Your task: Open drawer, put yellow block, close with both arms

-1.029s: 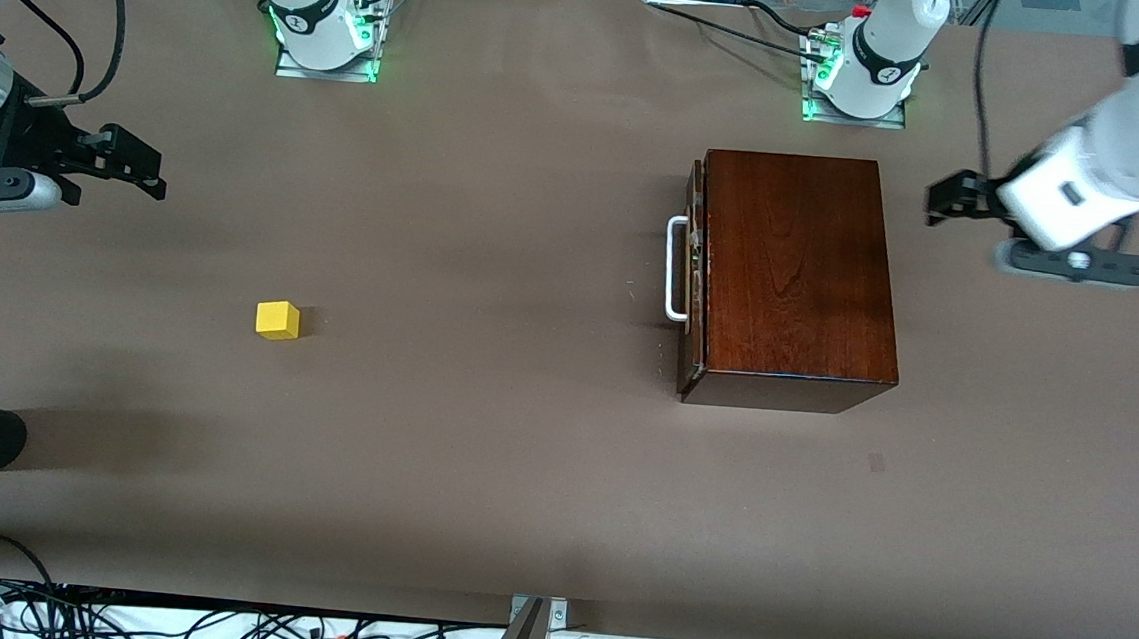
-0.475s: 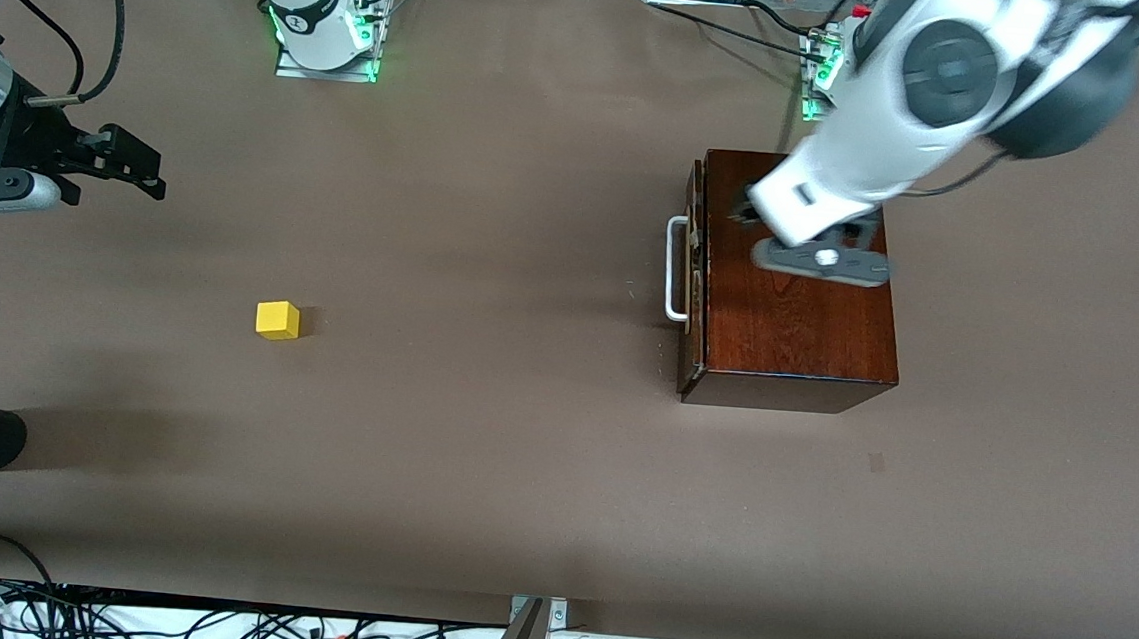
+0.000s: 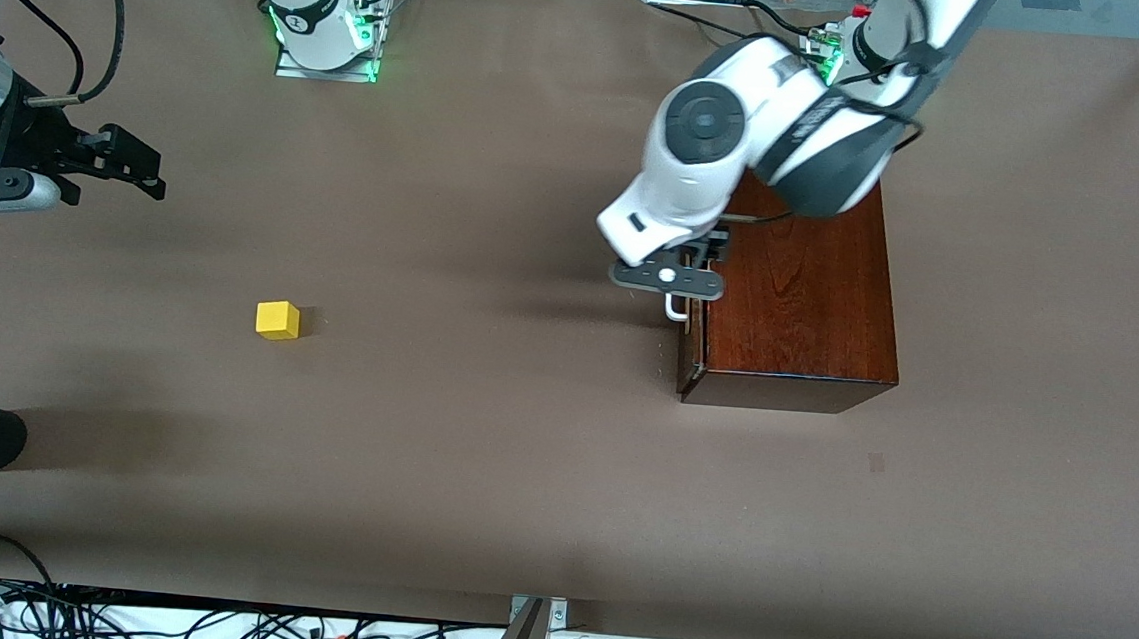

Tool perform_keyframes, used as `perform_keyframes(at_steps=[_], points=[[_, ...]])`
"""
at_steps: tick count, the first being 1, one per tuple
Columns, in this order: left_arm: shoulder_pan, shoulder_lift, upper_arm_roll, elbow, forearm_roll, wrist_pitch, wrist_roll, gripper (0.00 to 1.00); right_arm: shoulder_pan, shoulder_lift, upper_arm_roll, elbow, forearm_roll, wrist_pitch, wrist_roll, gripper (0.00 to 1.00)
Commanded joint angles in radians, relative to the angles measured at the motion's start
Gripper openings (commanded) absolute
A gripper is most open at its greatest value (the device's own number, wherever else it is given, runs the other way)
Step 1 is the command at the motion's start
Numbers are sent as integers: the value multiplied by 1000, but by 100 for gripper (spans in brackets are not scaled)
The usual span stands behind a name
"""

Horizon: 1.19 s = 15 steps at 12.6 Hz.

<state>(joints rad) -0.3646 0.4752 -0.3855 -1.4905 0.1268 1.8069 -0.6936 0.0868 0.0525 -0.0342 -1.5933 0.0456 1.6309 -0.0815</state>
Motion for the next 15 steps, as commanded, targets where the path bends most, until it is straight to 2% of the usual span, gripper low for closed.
perform_keyframes(at_steps=[1, 3, 6, 8, 15], points=[[-43, 66, 10, 61, 88, -20, -122, 100, -4, 6, 5, 24, -13, -22, 5, 100], [-85, 86, 8, 61, 183, -20, -185, 100, -4, 6, 5, 24, -13, -22, 3, 100], [-117, 118, 10, 59, 208, -20, -256, 100, -6, 6, 5, 24, -12, -22, 3, 100], [-116, 126, 8, 49, 264, -20, -257, 100, -4, 6, 5, 24, -13, -22, 3, 100], [-125, 138, 10, 6, 269, -27, -291, 100, -6, 6, 5, 24, -13, -22, 3, 100]])
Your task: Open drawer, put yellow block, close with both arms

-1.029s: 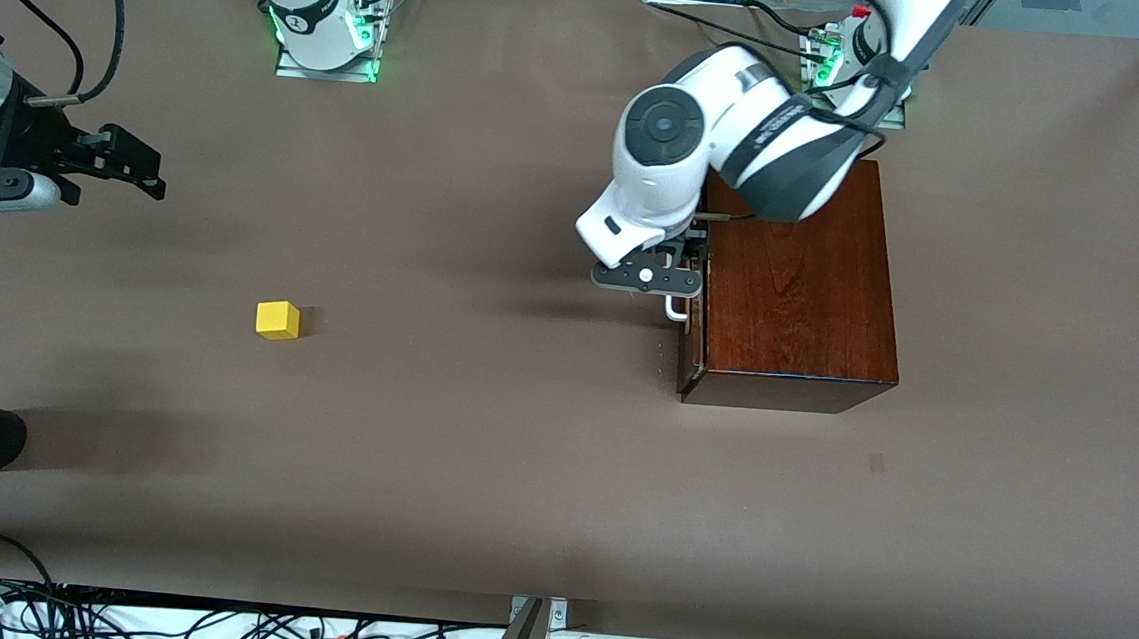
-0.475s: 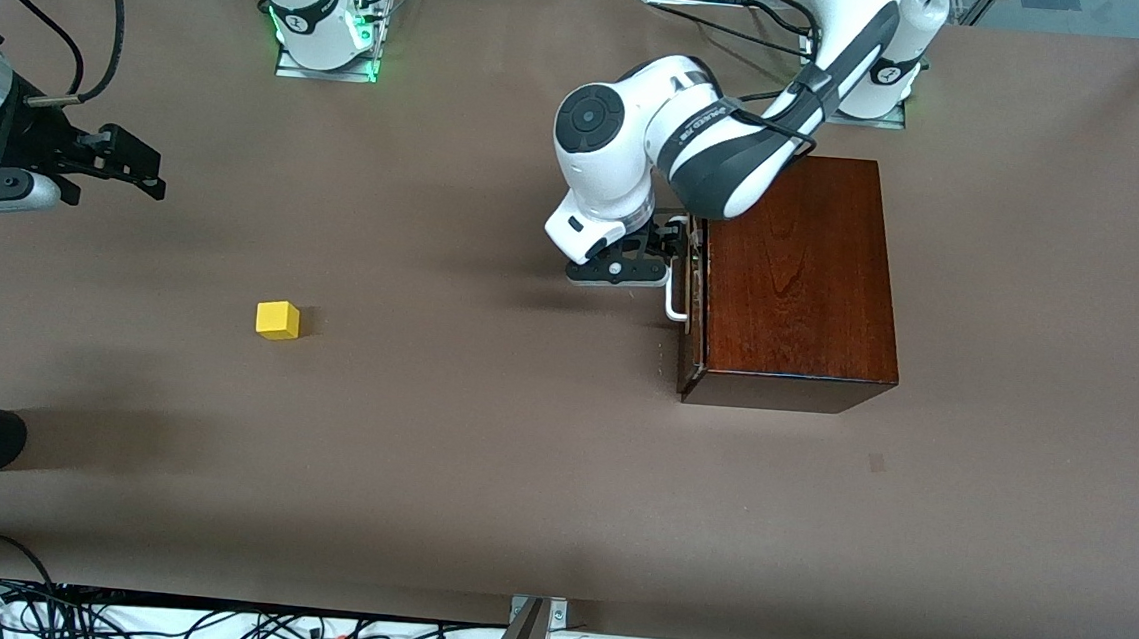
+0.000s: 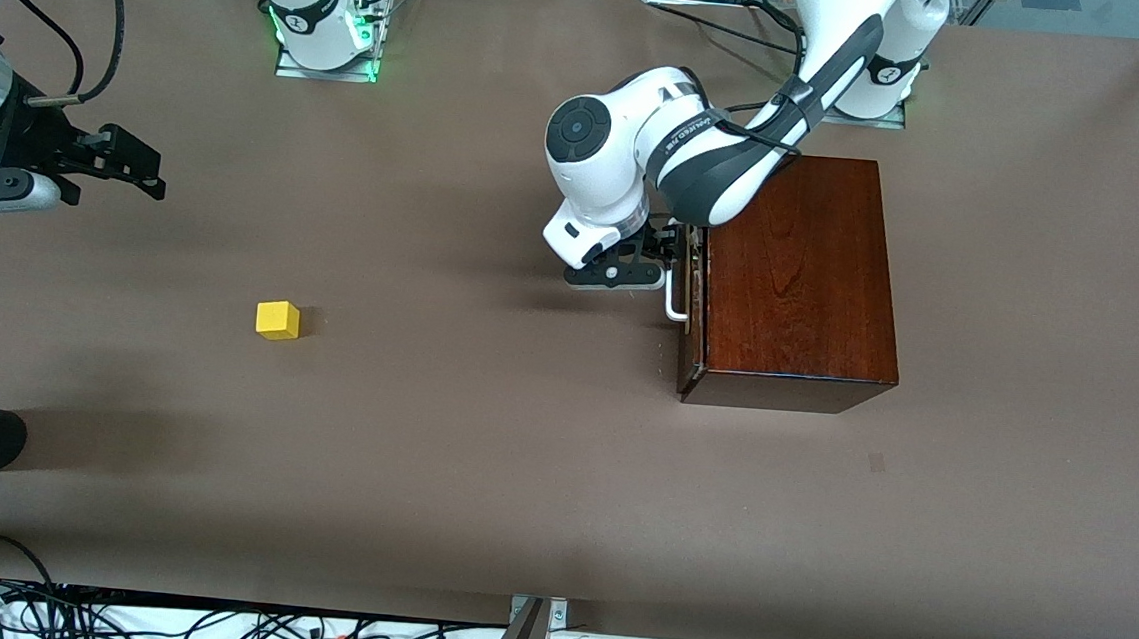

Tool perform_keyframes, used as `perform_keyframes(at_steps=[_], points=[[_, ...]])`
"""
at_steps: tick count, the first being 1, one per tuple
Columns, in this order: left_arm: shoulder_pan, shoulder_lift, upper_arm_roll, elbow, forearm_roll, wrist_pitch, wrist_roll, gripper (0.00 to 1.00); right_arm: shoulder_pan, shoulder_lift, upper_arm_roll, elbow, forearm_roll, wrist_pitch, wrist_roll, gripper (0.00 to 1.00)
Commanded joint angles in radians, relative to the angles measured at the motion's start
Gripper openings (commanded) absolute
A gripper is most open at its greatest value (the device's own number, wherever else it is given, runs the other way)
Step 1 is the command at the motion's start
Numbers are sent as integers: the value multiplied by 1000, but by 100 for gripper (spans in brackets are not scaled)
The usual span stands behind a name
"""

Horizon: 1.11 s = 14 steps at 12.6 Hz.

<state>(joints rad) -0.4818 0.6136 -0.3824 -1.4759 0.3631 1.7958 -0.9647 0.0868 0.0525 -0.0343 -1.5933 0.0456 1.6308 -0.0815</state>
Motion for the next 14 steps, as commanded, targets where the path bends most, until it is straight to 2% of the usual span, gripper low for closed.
perform_keyframes(at_steps=[1, 14], points=[[-6, 0, 7, -18, 33, -16, -20, 100, -4, 6, 5, 24, -13, -22, 3, 100], [3, 29, 8, -30, 36, 25, -22, 100, -5, 6, 4, 24, -12, -22, 3, 100]])
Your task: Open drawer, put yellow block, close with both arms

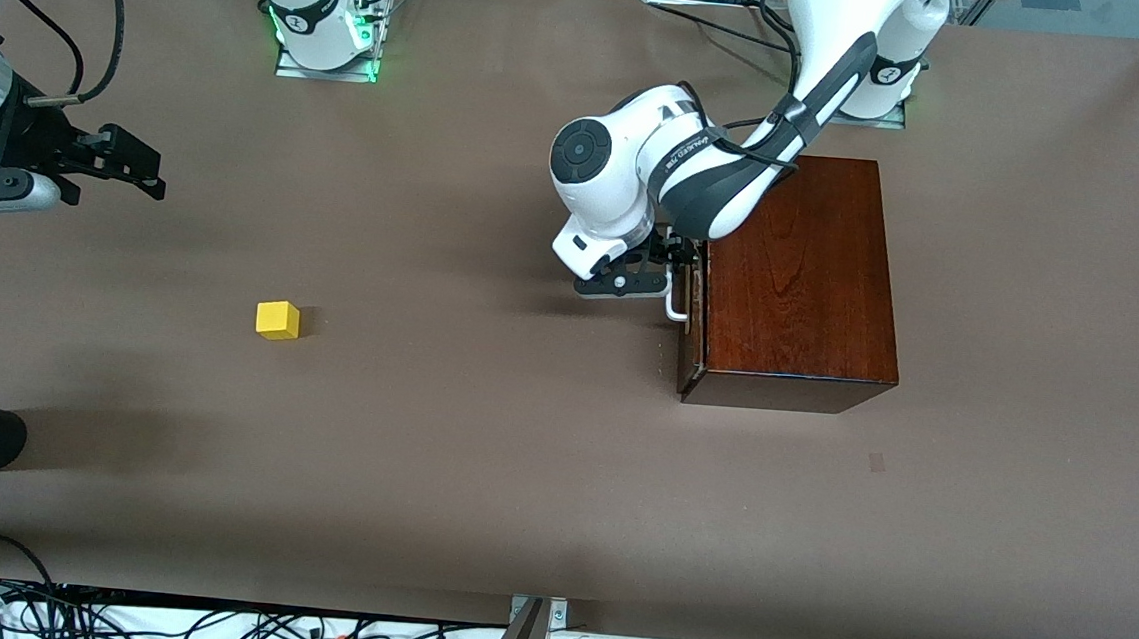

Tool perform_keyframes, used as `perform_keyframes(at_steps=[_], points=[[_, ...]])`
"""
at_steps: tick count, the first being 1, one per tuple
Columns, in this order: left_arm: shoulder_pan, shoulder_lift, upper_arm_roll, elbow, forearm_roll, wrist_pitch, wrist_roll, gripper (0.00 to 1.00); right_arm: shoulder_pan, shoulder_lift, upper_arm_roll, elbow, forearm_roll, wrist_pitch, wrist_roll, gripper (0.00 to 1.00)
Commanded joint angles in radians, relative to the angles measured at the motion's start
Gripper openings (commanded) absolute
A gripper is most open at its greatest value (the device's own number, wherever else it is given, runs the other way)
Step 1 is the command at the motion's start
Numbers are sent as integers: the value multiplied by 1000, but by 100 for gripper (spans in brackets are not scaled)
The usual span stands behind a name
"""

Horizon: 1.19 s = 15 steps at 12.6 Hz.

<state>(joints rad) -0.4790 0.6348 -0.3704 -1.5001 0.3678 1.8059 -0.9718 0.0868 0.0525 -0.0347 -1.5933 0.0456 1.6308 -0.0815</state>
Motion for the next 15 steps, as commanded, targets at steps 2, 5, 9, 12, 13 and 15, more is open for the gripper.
perform_keyframes(at_steps=[2, 5, 9, 12, 13, 15], points=[[-1, 9, -4, -6, 31, 15, -16, 100, -5, 6, 4, 24, -13, -22, 3, 100], [-4, 17, -4, -3, 29, 46, -18, 100, -5, 7, 4, 24, -13, -22, 3, 100], [-7, 23, -5, 6, 17, 96, -48, 100, -5, 7, 2, 24, -12, -22, 3, 100], [-15, 28, -10, 8, 14, 135, -82, 100, -5, 7, 2, 24, -12, -22, 3, 100], [-23, 28, -12, 9, 13, 136, -91, 100, -5, 7, 2, 24, -12, -22, 3, 100], [-41, 28, -12, 14, -6, 162, -105, 100, -5, 7, 2, 24, -13, -22, 3, 100]])
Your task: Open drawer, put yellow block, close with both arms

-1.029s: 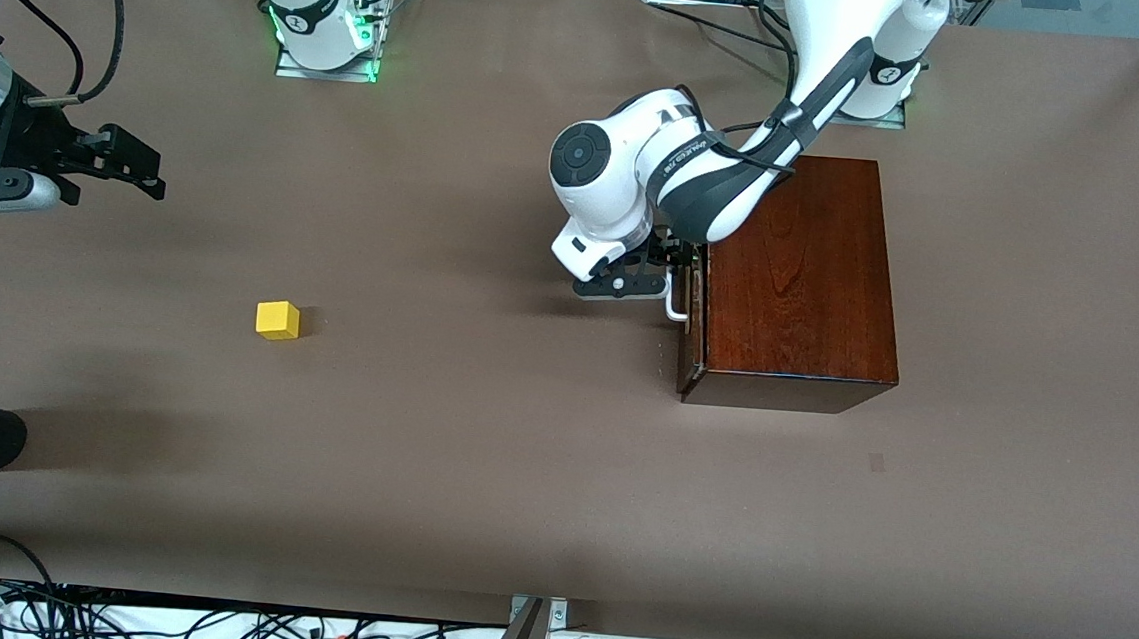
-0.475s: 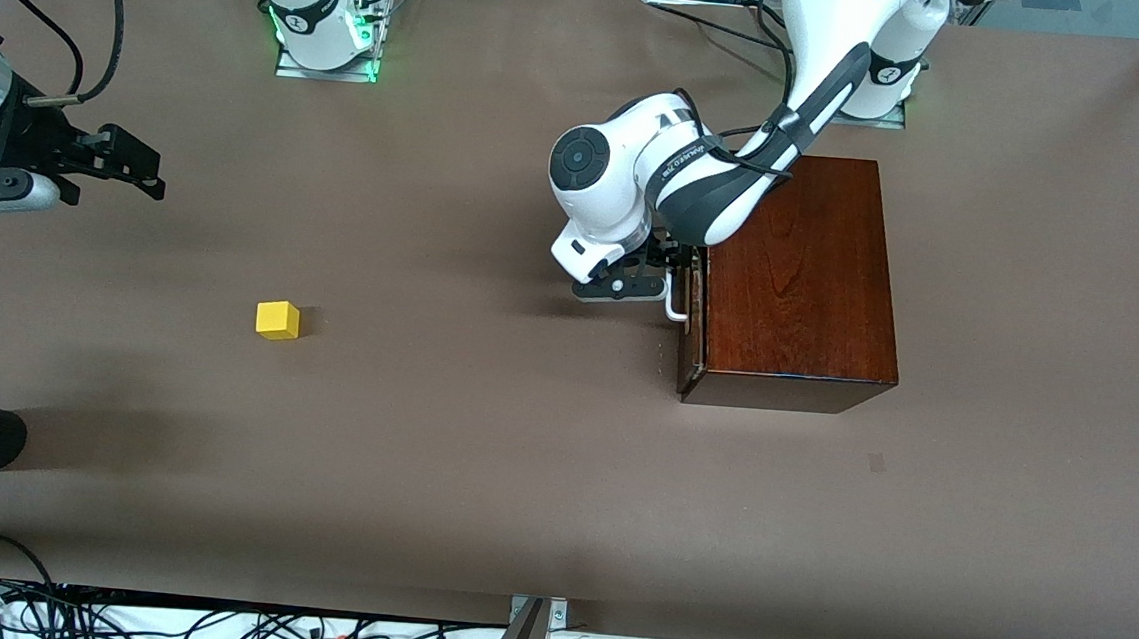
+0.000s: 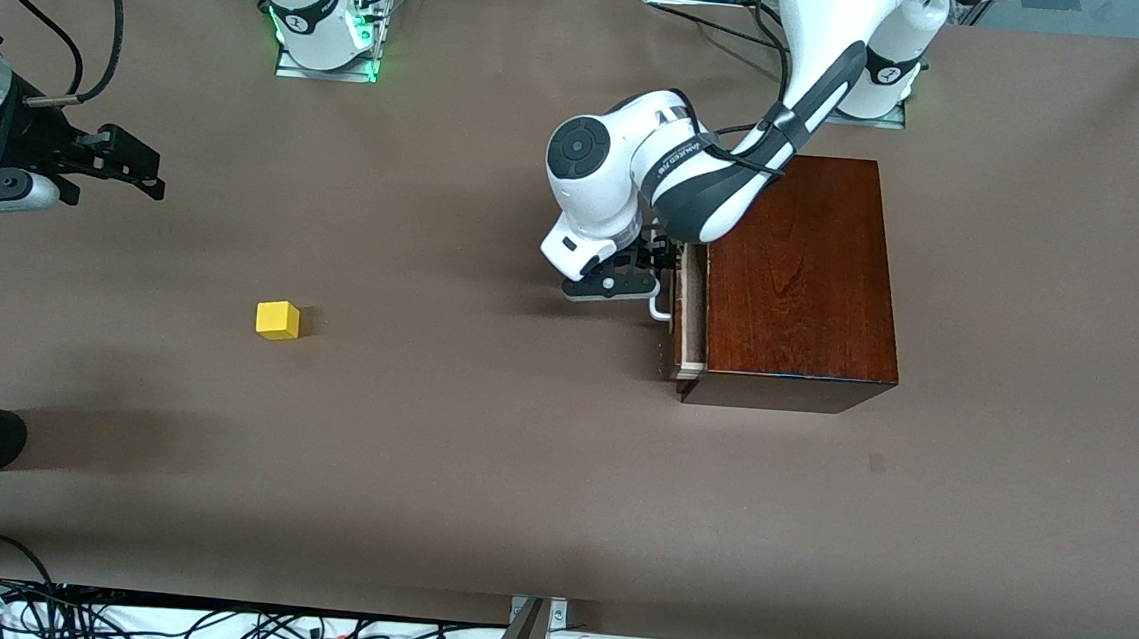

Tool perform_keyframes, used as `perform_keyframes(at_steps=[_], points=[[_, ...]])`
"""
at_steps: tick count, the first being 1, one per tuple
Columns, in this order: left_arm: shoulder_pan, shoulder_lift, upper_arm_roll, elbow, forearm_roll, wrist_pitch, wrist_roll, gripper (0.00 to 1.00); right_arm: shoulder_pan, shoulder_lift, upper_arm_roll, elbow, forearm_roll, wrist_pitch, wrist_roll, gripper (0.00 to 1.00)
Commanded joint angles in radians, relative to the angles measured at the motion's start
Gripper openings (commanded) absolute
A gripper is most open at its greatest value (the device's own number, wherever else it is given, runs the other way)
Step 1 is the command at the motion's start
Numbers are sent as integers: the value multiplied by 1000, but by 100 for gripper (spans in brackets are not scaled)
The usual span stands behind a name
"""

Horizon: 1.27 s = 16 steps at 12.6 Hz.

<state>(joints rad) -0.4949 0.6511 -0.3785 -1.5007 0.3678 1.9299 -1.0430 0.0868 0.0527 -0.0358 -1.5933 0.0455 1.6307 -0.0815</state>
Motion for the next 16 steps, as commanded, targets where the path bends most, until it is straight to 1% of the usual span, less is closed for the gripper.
perform_keyframes(at_steps=[1, 4, 14, 16], points=[[-25, 13, -3, 14, -15, 62, -34, 100, -5, 7, 2, 24, -13, -22, 3, 100], [-31, 21, -5, 14, -18, 109, -35, 100, -5, 7, 2, 24, -12, -22, 3, 100], [-39, 19, -5, 39, -38, 107, -39, 100, -5, 7, 2, 21, -12, -22, 3, 100], [-27, 1, -6, 51, -38, 93, -28, 100, -5, 7, 2, 24, -12, -22, 3, 100]])
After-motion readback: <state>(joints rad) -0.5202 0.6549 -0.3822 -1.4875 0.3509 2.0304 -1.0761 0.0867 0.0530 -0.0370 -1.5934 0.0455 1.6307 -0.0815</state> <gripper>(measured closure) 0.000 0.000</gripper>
